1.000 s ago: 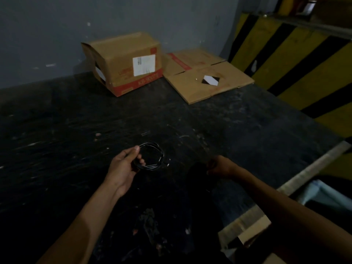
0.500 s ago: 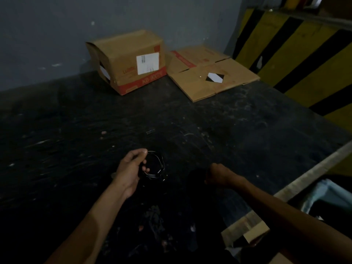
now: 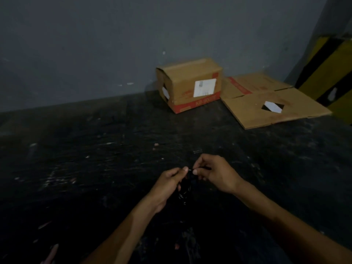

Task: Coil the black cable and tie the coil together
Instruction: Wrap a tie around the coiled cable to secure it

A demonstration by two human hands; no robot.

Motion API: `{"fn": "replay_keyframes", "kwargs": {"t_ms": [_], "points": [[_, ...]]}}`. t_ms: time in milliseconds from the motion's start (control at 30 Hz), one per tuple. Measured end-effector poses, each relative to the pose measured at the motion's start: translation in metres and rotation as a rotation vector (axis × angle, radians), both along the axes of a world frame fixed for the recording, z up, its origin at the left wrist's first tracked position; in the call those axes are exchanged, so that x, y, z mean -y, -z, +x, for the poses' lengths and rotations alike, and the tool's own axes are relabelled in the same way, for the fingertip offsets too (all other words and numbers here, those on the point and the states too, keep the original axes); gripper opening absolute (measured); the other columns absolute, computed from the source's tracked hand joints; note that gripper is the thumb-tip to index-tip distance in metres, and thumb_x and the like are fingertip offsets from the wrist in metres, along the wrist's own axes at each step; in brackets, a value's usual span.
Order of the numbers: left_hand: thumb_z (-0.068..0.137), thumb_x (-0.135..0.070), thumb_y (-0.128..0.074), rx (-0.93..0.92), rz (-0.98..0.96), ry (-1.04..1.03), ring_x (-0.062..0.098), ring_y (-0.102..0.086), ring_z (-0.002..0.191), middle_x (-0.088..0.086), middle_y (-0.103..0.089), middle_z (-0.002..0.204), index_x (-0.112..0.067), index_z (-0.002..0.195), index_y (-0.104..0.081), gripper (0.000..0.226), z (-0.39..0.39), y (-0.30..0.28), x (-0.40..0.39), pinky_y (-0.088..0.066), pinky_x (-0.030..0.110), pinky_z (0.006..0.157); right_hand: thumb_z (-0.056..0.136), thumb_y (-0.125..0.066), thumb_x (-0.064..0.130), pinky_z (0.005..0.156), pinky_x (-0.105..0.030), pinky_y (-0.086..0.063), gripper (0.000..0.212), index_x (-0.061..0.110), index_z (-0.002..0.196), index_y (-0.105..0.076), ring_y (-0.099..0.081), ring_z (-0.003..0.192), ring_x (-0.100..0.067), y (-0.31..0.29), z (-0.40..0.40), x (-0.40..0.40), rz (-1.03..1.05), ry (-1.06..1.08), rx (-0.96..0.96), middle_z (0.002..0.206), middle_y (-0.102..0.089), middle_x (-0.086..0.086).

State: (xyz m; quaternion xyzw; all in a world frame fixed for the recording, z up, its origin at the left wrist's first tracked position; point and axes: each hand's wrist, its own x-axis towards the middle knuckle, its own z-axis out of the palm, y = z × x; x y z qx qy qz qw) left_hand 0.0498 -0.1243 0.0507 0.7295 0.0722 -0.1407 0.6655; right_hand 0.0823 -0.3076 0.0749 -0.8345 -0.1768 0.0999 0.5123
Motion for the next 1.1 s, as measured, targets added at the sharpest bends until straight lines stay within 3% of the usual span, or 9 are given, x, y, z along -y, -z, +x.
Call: {"fn": "replay_keyframes", "kwargs": {"t_ms": [133, 333, 500, 667, 767, 867, 967, 1033, 1100], "points": [[0.094, -0.034, -0.059, 0.066, 0.037, -0.027, 0.002, -0.047, 0.055, -0.014, -0.052, 0.057, -0.029, 0.061, -0.063, 0.033, 0.000, -0.010, -0.011, -0.041, 0.014, 0.054, 0.084, -0.070, 0.017, 0.074, -0.024, -0.050, 0.011, 0.026, 0.081, -0.064, -0.063, 0.079, -0.003, -0.009, 0.006, -0.015, -0.069, -0.062, 0.131, 0.080, -0.067, 0.008], [0.095, -0.029, -0.055, 0.071, 0.036, -0.187, 0.004, -0.049, 0.049, -0.006, -0.056, 0.057, -0.029, 0.063, -0.065, 0.034, 0.006, -0.021, -0.017, -0.038, 0.017, 0.043, 0.087, -0.065, 0.008, 0.072, -0.010, -0.041, 0.018, 0.025, 0.084, -0.061, -0.055, 0.086, -0.003, -0.017, -0.003, -0.036, -0.025, -0.111, 0.414, 0.090, -0.053, 0.010], [0.097, -0.027, -0.054, 0.084, 0.009, -0.275, 0.003, -0.052, 0.046, -0.005, -0.059, 0.057, -0.023, 0.066, -0.064, 0.034, 0.009, -0.026, -0.014, -0.040, 0.017, 0.044, 0.089, -0.061, 0.006, 0.075, -0.026, -0.046, 0.012, 0.019, 0.087, -0.058, -0.055, 0.087, -0.012, -0.020, -0.007, -0.036, 0.065, -0.137, 0.440, 0.089, -0.055, 0.005], [0.099, -0.028, -0.053, 0.044, -0.006, -0.409, 0.016, -0.053, 0.058, 0.005, -0.058, 0.063, -0.016, 0.071, -0.061, 0.031, 0.014, -0.035, -0.016, -0.042, 0.026, 0.054, 0.090, -0.059, 0.010, 0.075, -0.016, -0.043, 0.015, 0.025, 0.090, -0.056, -0.056, 0.089, -0.010, -0.021, -0.013, -0.038, 0.086, -0.210, 0.472, 0.091, -0.053, 0.012], [0.100, -0.027, -0.050, 0.106, 0.004, -0.434, 0.021, -0.053, 0.069, 0.011, -0.058, 0.074, -0.013, 0.079, -0.062, 0.028, 0.017, -0.040, -0.017, -0.042, 0.033, 0.065, 0.091, -0.060, 0.018, 0.079, -0.016, -0.044, 0.013, 0.030, 0.090, -0.055, -0.055, 0.094, -0.010, -0.016, -0.013, -0.037, 0.078, -0.240, 0.367, 0.094, -0.051, 0.014], [0.100, -0.027, -0.050, 0.184, -0.005, -0.439, 0.016, -0.055, 0.069, 0.007, -0.060, 0.074, -0.015, 0.074, -0.060, 0.031, 0.018, -0.046, -0.020, -0.044, 0.028, 0.064, 0.089, -0.062, 0.036, 0.082, -0.024, -0.050, 0.005, 0.032, 0.087, -0.059, -0.058, 0.092, -0.008, -0.014, -0.013, -0.038, 0.135, -0.141, 0.153, 0.094, -0.057, 0.010], [0.100, -0.032, -0.050, 0.248, 0.077, -0.376, 0.014, -0.057, 0.072, 0.006, -0.062, 0.076, -0.012, 0.077, -0.063, 0.033, 0.016, -0.048, -0.022, -0.047, 0.031, 0.069, 0.079, -0.059, 0.061, 0.072, -0.031, -0.057, 0.033, 0.029, 0.076, -0.064, -0.066, 0.084, -0.015, -0.016, -0.014, -0.044, 0.311, -0.033, -0.162, 0.079, -0.065, 0.009], [0.099, -0.033, -0.051, 0.294, 0.132, -0.329, 0.017, -0.060, 0.078, 0.012, -0.065, 0.087, -0.009, 0.082, -0.064, 0.032, 0.015, -0.046, -0.020, -0.049, 0.034, 0.075, 0.076, -0.067, 0.056, 0.066, -0.029, -0.056, 0.032, 0.025, 0.071, -0.064, -0.070, 0.082, -0.021, -0.017, -0.013, -0.049, 0.428, 0.040, -0.334, 0.074, -0.067, 0.005], [0.099, -0.033, -0.051, 0.329, 0.189, -0.287, 0.014, -0.060, 0.079, 0.014, -0.064, 0.094, -0.012, 0.082, -0.064, 0.029, 0.013, -0.044, -0.020, -0.048, 0.029, 0.072, 0.079, -0.074, 0.034, 0.061, -0.029, -0.054, 0.021, 0.021, 0.072, -0.059, -0.071, 0.076, -0.025, -0.016, -0.011, -0.051, 0.491, 0.073, -0.438, 0.076, -0.068, -0.005]]}}
